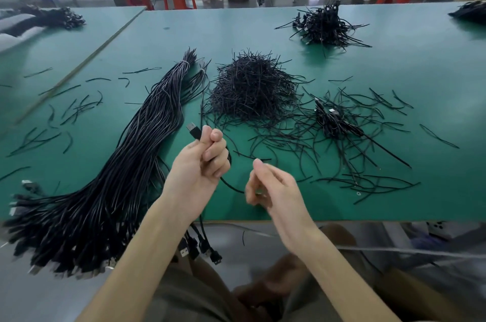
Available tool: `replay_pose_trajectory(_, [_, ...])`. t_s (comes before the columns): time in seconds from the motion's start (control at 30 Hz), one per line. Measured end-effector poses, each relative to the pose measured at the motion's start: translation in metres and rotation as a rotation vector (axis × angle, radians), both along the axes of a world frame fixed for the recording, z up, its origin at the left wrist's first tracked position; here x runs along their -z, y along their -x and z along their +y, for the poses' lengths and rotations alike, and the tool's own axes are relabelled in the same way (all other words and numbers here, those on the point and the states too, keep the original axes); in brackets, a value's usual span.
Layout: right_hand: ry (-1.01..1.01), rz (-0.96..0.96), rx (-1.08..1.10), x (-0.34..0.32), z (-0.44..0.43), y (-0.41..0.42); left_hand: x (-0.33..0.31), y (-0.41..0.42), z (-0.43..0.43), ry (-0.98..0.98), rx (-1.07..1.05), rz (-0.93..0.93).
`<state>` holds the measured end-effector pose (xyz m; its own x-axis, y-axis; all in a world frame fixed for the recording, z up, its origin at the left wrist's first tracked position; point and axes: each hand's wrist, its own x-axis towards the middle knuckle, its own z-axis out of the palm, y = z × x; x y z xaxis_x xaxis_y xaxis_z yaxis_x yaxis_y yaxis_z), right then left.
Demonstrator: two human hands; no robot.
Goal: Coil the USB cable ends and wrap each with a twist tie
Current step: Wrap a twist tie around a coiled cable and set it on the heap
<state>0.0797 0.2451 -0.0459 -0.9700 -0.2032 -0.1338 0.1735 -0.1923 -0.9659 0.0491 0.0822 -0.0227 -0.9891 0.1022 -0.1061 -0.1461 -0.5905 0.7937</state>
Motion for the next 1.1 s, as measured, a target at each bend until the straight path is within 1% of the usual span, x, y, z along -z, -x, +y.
replay_pose_trajectory(0.07, [-0.443, 0.269, -0.007, -0.009, 0.011, 0.003, 0.003, -0.002, 0.001, 0.053, 0.013, 0.059])
replay_pose_trajectory(0.1, [-0.631, 0.38, 0.014, -0.013, 0.015, 0.005, 0.003, -0.004, 0.002, 0.074, 0.013, 0.083])
replay_pose_trajectory(0.13, [-0.757, 0.466, 0.037, -0.016, 0.017, 0.006, 0.003, -0.006, 0.005, 0.076, 0.004, 0.108])
replay_pose_trajectory(0.17, [-0.8, 0.51, 0.037, -0.019, 0.018, 0.008, 0.002, -0.007, 0.011, 0.053, -0.011, 0.134])
replay_pose_trajectory(0.2, [-0.75, 0.505, -0.001, -0.022, 0.016, 0.01, 0.002, -0.008, 0.017, 0.014, -0.023, 0.159])
replay_pose_trajectory(0.3, [-0.406, 0.373, -0.183, -0.028, 0.005, 0.017, 0.002, -0.012, 0.037, -0.046, 0.032, 0.198])
replay_pose_trajectory(0.4, [-0.319, 0.35, -0.226, -0.025, 0.007, 0.026, 0.001, -0.012, 0.034, -0.071, 0.131, 0.157])
replay_pose_trajectory(0.5, [-0.219, 0.289, -0.213, -0.018, 0.015, 0.03, 0.005, -0.014, 0.021, -0.11, 0.233, 0.131])
replay_pose_trajectory(0.53, [-0.226, 0.276, -0.205, -0.015, 0.015, 0.029, 0.008, -0.016, 0.019, -0.095, 0.248, 0.119])
replay_pose_trajectory(0.63, [-0.35, 0.311, -0.198, -0.007, 0.011, 0.024, 0.014, -0.02, 0.012, -0.024, 0.271, 0.095])
replay_pose_trajectory(0.73, [-0.345, 0.361, -0.147, -0.001, 0.005, 0.02, 0.01, -0.021, 0.004, 0.14, 0.249, 0.143])
replay_pose_trajectory(0.83, [-0.321, 0.392, -0.135, -0.002, -0.002, 0.017, 0.009, -0.027, 0.007, 0.37, 0.089, 0.275])
replay_pose_trajectory(0.9, [-0.388, 0.398, -0.146, -0.002, -0.008, 0.018, 0.013, -0.032, 0.009, 0.51, 0.01, 0.325])
replay_pose_trajectory(0.97, [-0.48, 0.408, -0.149, -0.001, -0.012, 0.019, 0.013, -0.031, 0.007, 0.546, 0.02, 0.296])
replay_pose_trajectory(1.1, [-0.478, 0.446, -0.156, -0.003, -0.013, 0.016, 0.004, -0.023, -0.004, 0.498, 0.198, 0.191])
